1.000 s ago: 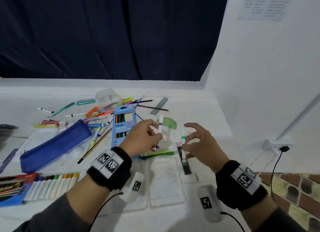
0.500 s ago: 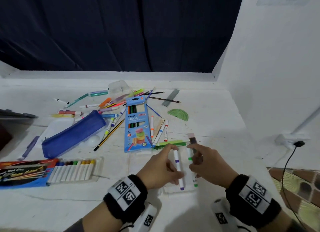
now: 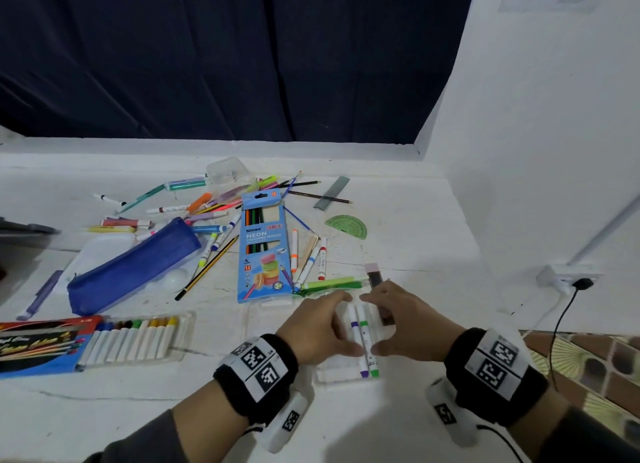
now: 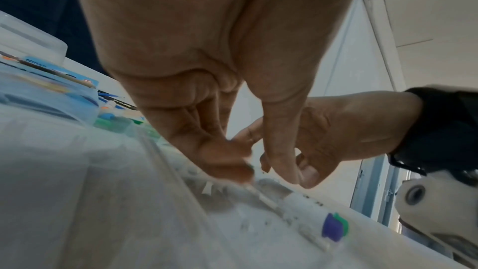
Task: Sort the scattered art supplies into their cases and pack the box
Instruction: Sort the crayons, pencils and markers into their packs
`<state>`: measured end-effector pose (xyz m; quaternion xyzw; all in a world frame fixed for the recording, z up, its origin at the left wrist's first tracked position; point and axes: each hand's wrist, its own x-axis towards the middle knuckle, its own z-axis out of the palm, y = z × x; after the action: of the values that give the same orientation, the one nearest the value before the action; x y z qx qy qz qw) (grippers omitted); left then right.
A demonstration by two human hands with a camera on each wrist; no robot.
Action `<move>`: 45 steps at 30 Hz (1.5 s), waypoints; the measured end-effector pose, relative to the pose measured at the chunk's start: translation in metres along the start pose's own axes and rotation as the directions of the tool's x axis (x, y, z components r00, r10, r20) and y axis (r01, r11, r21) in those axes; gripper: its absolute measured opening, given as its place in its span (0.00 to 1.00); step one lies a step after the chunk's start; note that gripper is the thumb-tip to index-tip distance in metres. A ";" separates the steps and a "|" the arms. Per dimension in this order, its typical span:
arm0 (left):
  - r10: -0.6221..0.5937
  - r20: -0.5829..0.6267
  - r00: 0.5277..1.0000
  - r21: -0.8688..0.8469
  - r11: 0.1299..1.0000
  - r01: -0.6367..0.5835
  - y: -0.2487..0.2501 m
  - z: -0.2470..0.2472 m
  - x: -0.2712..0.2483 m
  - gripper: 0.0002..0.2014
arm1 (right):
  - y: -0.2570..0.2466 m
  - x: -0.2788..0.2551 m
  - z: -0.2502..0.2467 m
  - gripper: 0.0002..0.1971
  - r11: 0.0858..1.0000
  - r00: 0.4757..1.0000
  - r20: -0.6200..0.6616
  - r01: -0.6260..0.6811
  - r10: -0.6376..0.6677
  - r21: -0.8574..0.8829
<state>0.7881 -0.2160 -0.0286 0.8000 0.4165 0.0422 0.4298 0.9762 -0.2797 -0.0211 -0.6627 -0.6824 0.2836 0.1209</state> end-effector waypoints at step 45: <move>-0.101 -0.226 0.969 0.601 0.768 0.220 -0.012 -0.082 0.082 0.12 | -0.029 0.159 -0.023 0.23 0.957 0.992 -0.036 -0.124 0.119 -0.262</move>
<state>0.7987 -0.1010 -0.0097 0.8509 0.5110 -0.0622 0.1045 0.9495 -0.1190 -0.0196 -0.7163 -0.6709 0.1905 0.0208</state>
